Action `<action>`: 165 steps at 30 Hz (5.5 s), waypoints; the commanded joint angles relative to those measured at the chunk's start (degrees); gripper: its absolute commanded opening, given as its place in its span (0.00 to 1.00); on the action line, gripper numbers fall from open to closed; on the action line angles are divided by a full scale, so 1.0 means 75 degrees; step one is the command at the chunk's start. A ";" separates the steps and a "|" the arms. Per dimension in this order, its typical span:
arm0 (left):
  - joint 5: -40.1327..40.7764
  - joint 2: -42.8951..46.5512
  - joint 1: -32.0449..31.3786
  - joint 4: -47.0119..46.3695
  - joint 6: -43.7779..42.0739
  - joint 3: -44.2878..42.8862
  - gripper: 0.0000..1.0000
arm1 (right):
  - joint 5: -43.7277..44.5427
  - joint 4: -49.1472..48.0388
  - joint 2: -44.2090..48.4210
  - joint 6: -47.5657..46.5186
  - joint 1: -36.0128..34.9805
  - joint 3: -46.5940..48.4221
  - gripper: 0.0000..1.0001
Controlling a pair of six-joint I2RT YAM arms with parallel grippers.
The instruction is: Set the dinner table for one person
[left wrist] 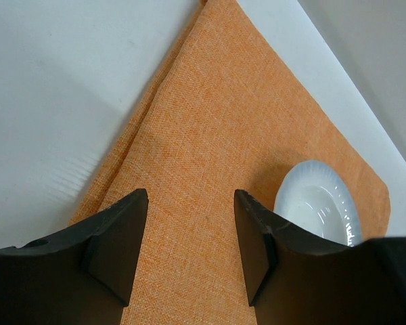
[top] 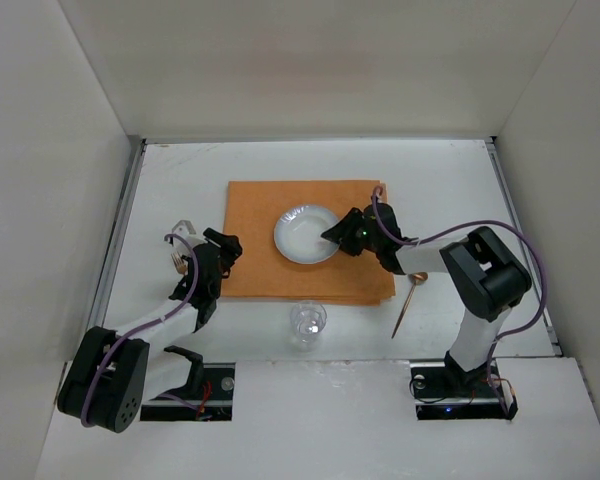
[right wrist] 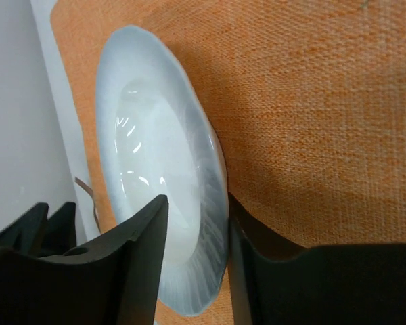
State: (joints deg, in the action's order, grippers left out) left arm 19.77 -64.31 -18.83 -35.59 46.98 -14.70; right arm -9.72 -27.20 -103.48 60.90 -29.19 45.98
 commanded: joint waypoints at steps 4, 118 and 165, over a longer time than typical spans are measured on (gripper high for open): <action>0.0223 0.0220 -0.0026 -0.0141 -0.0006 -0.0079 0.51 | -0.0146 0.0216 0.0368 -0.0609 -0.0075 0.0222 0.53; 0.1138 0.1064 -0.0835 -0.0399 -0.0335 0.0190 0.37 | 0.2783 0.4986 0.0486 -0.5331 0.1285 0.4475 0.13; 0.0727 0.1193 -0.0413 -0.0352 -0.0042 0.0284 0.40 | 0.5152 0.8549 0.6299 0.0083 -0.0414 -0.1841 0.40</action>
State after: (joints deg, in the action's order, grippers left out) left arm 25.56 -56.27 -22.37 -35.68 45.98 -12.34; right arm 28.53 32.84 -56.10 55.83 -31.14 32.77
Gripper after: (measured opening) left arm 0.393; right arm 0.394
